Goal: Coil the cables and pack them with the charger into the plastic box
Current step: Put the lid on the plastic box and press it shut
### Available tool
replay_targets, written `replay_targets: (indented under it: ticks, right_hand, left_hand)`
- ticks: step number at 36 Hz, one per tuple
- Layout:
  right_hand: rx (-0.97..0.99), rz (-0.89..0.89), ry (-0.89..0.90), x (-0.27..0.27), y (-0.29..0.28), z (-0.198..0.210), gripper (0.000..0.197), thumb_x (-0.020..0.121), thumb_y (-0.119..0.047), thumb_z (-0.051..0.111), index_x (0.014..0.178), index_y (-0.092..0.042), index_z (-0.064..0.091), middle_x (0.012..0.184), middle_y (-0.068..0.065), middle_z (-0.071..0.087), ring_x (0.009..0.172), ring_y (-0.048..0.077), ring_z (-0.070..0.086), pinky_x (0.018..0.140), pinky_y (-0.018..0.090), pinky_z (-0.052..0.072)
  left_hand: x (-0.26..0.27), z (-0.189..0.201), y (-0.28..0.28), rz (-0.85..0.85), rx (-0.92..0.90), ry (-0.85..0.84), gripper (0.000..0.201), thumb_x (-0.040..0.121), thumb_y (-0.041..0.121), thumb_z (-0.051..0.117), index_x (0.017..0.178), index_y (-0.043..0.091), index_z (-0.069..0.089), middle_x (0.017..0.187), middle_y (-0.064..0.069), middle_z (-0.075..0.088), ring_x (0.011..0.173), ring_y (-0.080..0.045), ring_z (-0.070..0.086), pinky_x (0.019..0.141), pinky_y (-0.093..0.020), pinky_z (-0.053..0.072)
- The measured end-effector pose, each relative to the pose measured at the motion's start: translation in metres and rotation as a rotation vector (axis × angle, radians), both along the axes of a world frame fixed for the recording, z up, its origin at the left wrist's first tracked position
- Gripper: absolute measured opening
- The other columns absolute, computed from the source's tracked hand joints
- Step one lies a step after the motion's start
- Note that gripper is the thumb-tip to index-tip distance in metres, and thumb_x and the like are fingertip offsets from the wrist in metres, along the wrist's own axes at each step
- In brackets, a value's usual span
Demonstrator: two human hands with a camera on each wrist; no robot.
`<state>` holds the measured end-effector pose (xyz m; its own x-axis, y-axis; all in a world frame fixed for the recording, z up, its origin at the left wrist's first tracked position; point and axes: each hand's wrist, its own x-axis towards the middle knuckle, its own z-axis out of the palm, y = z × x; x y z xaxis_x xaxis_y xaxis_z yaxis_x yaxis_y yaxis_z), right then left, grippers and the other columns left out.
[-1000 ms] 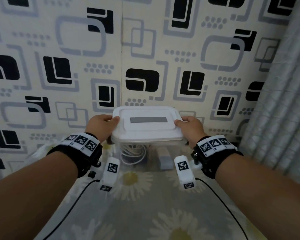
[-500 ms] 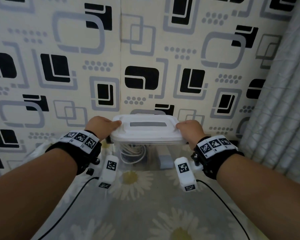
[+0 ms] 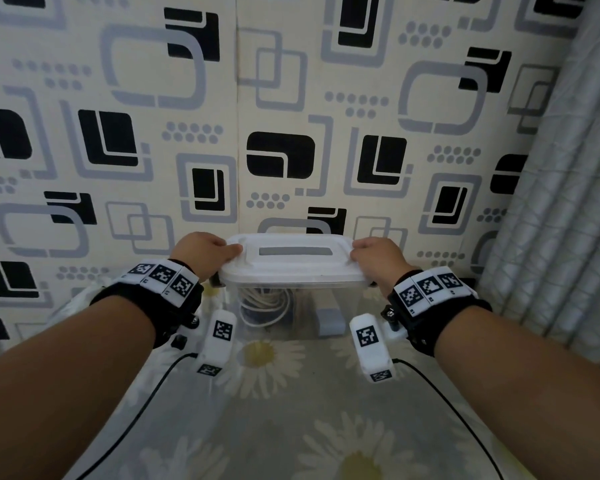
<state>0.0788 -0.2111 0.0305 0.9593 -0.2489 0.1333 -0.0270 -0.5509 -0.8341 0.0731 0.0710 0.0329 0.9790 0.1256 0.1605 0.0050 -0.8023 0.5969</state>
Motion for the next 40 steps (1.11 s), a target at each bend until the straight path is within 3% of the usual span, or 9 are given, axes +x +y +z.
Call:
replay_targets:
  ticks: [4, 10, 15, 18, 22, 28, 31, 34, 40]
  right_hand:
    - [-0.061, -0.010, 0.013, 0.000, 0.001, 0.001, 0.036, 0.090, -0.012, 0.053, 0.124, -0.016, 0.063, 0.130, 0.003, 0.058, 0.106, 0.025, 0.057, 0.088, 0.038, 0.054]
    - [-0.134, 0.006, 0.038, -0.003, 0.001, 0.000, 0.035, 0.087, -0.011, 0.053, 0.119, -0.014, 0.066, 0.130, 0.006, 0.059, 0.117, 0.030, 0.054, 0.098, 0.045, 0.048]
    - [-0.172, -0.020, 0.059, -0.004, -0.001, -0.004, 0.040, 0.086, -0.023, 0.054, 0.125, -0.027, 0.062, 0.139, 0.004, 0.052, 0.124, 0.031, 0.047, 0.105, 0.044, 0.041]
    - [-0.127, -0.007, 0.059, -0.004, -0.002, -0.004, 0.041, 0.086, -0.022, 0.054, 0.127, -0.024, 0.061, 0.140, 0.006, 0.050, 0.123, 0.028, 0.049, 0.104, 0.042, 0.043]
    - [-0.019, 0.029, 0.077, -0.004, -0.002, -0.006, 0.040, 0.093, -0.017, 0.051, 0.132, -0.018, 0.054, 0.133, 0.005, 0.054, 0.108, 0.022, 0.054, 0.091, 0.034, 0.047]
    - [0.095, 0.021, 0.103, -0.007, 0.000, -0.008, 0.037, 0.092, -0.021, 0.052, 0.129, -0.023, 0.052, 0.124, 0.006, 0.054, 0.107, 0.029, 0.056, 0.076, 0.038, 0.049]
    - [0.045, 0.016, 0.059, -0.007, 0.000, -0.008, 0.038, 0.093, -0.018, 0.051, 0.132, -0.019, 0.052, 0.129, 0.006, 0.053, 0.107, 0.027, 0.056, 0.078, 0.036, 0.049]
    - [-0.064, 0.024, 0.024, -0.004, -0.001, -0.007, 0.037, 0.095, -0.016, 0.047, 0.132, -0.016, 0.052, 0.132, 0.007, 0.052, 0.099, 0.021, 0.051, 0.083, 0.031, 0.046]
    - [-0.176, 0.028, -0.002, -0.002, 0.000, -0.007, 0.035, 0.094, -0.013, 0.045, 0.126, -0.020, 0.056, 0.134, 0.005, 0.053, 0.099, 0.017, 0.050, 0.082, 0.026, 0.042]
  left_hand:
    - [-0.005, 0.001, 0.000, 0.014, -0.060, -0.013, 0.044, 0.091, 0.044, 0.060, 0.118, 0.010, 0.068, 0.113, -0.013, 0.069, 0.102, -0.032, 0.064, 0.092, -0.036, 0.048]
    - [-0.014, 0.005, -0.006, 0.000, -0.041, -0.003, 0.037, 0.093, 0.038, 0.059, 0.108, 0.006, 0.070, 0.093, -0.016, 0.072, 0.081, -0.029, 0.064, 0.072, -0.029, 0.047]
    - [-0.014, 0.003, -0.006, 0.016, -0.102, -0.010, 0.042, 0.092, 0.038, 0.060, 0.123, 0.009, 0.064, 0.104, -0.013, 0.070, 0.080, -0.027, 0.066, 0.071, -0.030, 0.049]
    - [-0.012, 0.000, -0.007, 0.032, -0.196, 0.031, 0.043, 0.092, 0.039, 0.060, 0.124, 0.011, 0.061, 0.098, -0.009, 0.067, 0.065, -0.021, 0.062, 0.059, -0.029, 0.053]
    - [-0.010, -0.003, -0.007, 0.080, -0.388, 0.134, 0.046, 0.092, 0.040, 0.060, 0.119, 0.003, 0.054, 0.084, -0.010, 0.063, 0.064, -0.019, 0.060, 0.065, -0.035, 0.056]
    - [-0.009, -0.001, -0.008, 0.075, -0.327, 0.115, 0.044, 0.093, 0.039, 0.059, 0.116, 0.001, 0.059, 0.079, -0.010, 0.062, 0.060, -0.019, 0.058, 0.063, -0.035, 0.055]
    - [-0.011, 0.002, -0.008, 0.091, -0.235, 0.069, 0.060, 0.091, 0.038, 0.061, 0.141, 0.008, 0.044, 0.102, -0.013, 0.063, 0.069, -0.023, 0.063, 0.072, -0.040, 0.059]
    - [-0.010, 0.006, -0.008, 0.087, -0.067, 0.021, 0.064, 0.090, 0.042, 0.062, 0.142, 0.009, 0.044, 0.130, -0.014, 0.059, 0.101, -0.031, 0.064, 0.090, -0.044, 0.054]
    - [-0.008, 0.007, -0.008, 0.085, 0.057, -0.021, 0.061, 0.089, 0.041, 0.062, 0.142, 0.015, 0.044, 0.137, -0.010, 0.055, 0.119, -0.027, 0.055, 0.097, -0.036, 0.042]
